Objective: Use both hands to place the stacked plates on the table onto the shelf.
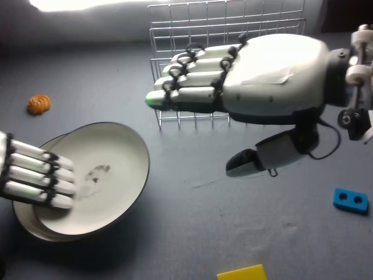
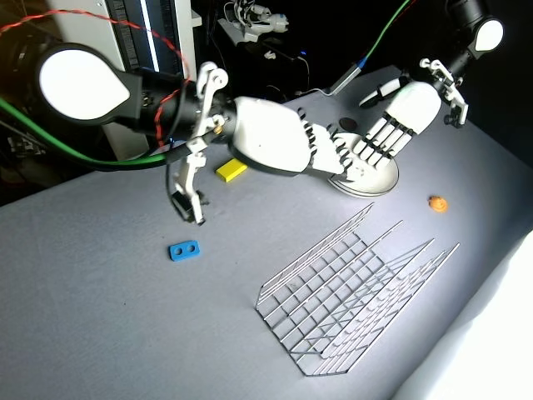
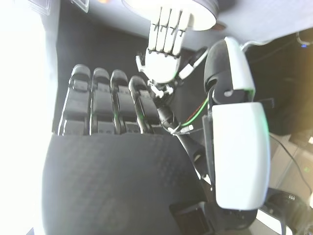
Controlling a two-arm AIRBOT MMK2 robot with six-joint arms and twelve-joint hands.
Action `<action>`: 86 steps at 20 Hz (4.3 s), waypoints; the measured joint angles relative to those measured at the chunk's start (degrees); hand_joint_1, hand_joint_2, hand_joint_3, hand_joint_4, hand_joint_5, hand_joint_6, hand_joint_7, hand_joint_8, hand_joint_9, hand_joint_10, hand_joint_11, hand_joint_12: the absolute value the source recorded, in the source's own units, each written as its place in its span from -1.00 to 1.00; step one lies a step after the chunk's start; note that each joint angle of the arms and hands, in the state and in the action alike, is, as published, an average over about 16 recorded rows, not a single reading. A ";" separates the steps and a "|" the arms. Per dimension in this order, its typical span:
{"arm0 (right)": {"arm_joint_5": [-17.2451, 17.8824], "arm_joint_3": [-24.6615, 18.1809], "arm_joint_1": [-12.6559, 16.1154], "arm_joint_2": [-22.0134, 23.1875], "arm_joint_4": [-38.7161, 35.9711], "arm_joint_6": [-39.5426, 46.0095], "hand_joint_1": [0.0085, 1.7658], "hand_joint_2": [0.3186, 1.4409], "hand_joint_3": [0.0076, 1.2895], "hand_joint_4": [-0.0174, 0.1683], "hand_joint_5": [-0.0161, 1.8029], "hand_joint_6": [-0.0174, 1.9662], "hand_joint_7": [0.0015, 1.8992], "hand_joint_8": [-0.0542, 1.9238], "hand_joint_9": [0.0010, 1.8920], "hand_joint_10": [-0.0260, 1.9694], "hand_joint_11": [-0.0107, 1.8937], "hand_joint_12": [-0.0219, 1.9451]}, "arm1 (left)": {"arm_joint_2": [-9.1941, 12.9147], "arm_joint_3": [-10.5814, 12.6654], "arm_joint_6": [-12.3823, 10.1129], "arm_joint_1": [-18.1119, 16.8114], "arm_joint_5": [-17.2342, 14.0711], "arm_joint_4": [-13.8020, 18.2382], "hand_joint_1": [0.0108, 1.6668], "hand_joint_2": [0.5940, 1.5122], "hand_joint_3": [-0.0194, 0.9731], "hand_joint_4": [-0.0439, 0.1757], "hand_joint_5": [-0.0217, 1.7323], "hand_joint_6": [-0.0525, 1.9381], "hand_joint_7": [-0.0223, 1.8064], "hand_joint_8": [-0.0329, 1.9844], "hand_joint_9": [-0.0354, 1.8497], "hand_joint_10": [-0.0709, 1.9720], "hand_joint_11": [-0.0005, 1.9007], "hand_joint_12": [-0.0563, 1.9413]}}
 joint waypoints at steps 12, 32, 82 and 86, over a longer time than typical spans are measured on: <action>-3.92 4.04 -0.38 -9.26 0.05 -5.86 -0.22 0.50 -0.98 -0.79 -0.96 -0.96 -0.98 -0.93 -0.98 -0.97 -0.97 -0.99 | -0.05 -6.13 -3.87 -3.42 4.21 0.09 -0.99 0.14 -0.91 -0.59 -0.95 -0.94 -0.99 -0.98 -0.95 -0.95 -0.98 -0.95; -3.65 16.57 -2.48 -25.22 0.12 -13.31 0.06 0.34 -0.98 -0.79 -0.53 -0.96 -0.57 -0.93 -0.58 -0.92 -0.83 -0.04 | 0.05 -6.71 -4.34 -4.01 4.78 0.41 -0.99 0.13 -0.92 -0.58 -0.95 -0.94 -0.99 -0.98 -0.95 -0.94 -0.98 -0.94; -3.32 5.34 9.34 -15.89 4.88 -5.62 0.51 0.26 -0.99 -0.85 -0.03 0.06 0.03 0.02 0.00 0.18 -0.18 0.27 | 4.41 3.50 -11.80 -18.93 4.51 0.94 -0.99 0.16 -0.93 -0.55 -0.95 -0.94 -0.95 -0.98 -0.94 -0.93 -0.98 -0.95; -2.87 4.26 11.43 -13.33 0.09 3.49 0.52 0.26 -0.99 -0.86 -0.02 0.03 0.03 0.03 0.01 0.16 -0.18 0.28 | 4.42 3.99 -12.03 -18.93 4.58 1.00 -0.99 0.16 -0.93 -0.56 -0.95 -0.94 -0.96 -0.98 -0.94 -0.93 -0.98 -0.95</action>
